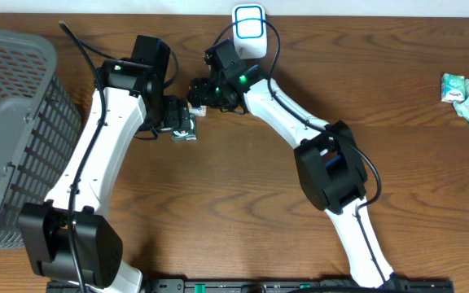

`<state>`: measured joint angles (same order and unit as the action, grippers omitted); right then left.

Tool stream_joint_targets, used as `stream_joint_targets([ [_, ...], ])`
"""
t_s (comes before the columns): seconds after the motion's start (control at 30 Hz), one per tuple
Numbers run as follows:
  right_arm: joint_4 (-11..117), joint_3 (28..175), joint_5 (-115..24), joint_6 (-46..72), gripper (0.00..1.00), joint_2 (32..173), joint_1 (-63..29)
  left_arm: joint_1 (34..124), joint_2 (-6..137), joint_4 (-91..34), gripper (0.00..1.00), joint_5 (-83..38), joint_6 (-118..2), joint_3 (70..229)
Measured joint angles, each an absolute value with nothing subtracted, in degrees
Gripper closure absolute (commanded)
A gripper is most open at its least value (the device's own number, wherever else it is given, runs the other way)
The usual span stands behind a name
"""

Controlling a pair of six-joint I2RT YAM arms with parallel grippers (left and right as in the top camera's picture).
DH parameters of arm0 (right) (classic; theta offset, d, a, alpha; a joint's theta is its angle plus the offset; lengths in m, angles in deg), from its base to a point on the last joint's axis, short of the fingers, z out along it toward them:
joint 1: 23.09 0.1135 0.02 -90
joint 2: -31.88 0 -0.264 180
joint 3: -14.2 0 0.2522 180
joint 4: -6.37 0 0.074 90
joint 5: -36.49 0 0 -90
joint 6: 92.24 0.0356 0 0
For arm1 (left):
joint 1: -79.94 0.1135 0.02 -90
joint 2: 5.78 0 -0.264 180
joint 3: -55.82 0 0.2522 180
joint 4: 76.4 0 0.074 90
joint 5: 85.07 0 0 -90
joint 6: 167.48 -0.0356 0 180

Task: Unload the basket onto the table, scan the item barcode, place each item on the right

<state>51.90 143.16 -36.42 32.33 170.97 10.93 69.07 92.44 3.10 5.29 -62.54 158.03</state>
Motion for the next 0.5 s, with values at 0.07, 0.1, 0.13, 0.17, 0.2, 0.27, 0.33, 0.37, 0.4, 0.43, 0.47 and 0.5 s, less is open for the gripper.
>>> stream_joint_targets([
  [0.07, 51.6, 143.1, -38.2, 33.6, 0.28, 172.0, 10.9, 69.1, 92.4, 3.1, 0.03, 5.3, -62.5, 158.0],
  [0.1, 51.5, 143.1, -38.8, 34.4, 0.27, 172.3, 10.8, 69.1, 92.4, 3.1, 0.02, 5.3, -62.5, 158.0],
  [0.13, 51.2, 143.1, -39.2, 34.9, 0.29, 172.7, 10.8, 69.1, 92.4, 3.1, 0.03, 5.3, -62.5, 158.0],
  [0.17, 50.8, 143.1, -39.4, 35.2, 0.37, 173.0, 10.7, 69.1, 92.4, 3.1, 0.02, 5.3, -62.5, 158.0],
  [0.2, 50.5, 143.1, -39.4, 35.3, 0.51, 173.2, 10.7, 69.1, 92.4, 3.1, 0.02, 5.3, -62.5, 158.0],
  [0.27, 50.3, 143.1, -39.5, 35.8, 0.66, 173.3, 10.7, 69.1, 92.4, 3.1, 0.02, 5.3, -62.5, 158.0],
  [0.33, 50.2, 143.1, -39.3, 35.6, 0.81, 173.8, 10.7, 69.1, 92.4, 3.1, 0.02, 5.3, -62.5, 158.0],
  [0.37, 49.8, 143.1, -39.2, 35.4, 0.85, 174.0, 10.7, 69.1, 92.4, 3.1, 0.02, 5.3, -62.5, 158.0],
  [0.4, 49.3, 143.1, -39.0, 35.6, 0.99, 174.2, 10.7, 69.1, 92.4, 3.1, 0.02, 5.3, -62.5, 158.0],
  [0.43, 49.1, 143.1, -39.0, 35.5, 0.99, 174.2, 10.7, 69.1, 92.4, 3.1, 0.02, 5.3, -62.5, 158.0],
  [0.47, 48.9, 143.1, -38.9, 35.5, 0.99, 174.2, 10.7, 69.1, 92.4, 3.1, 0.02, 5.3, -62.5, 158.0],
  [0.5, 49.0, 143.1, -38.8, 35.4, 0.99, 174.2, 10.6, 69.1, 92.4, 3.1, 0.02, 5.3, -62.5, 158.0],
])
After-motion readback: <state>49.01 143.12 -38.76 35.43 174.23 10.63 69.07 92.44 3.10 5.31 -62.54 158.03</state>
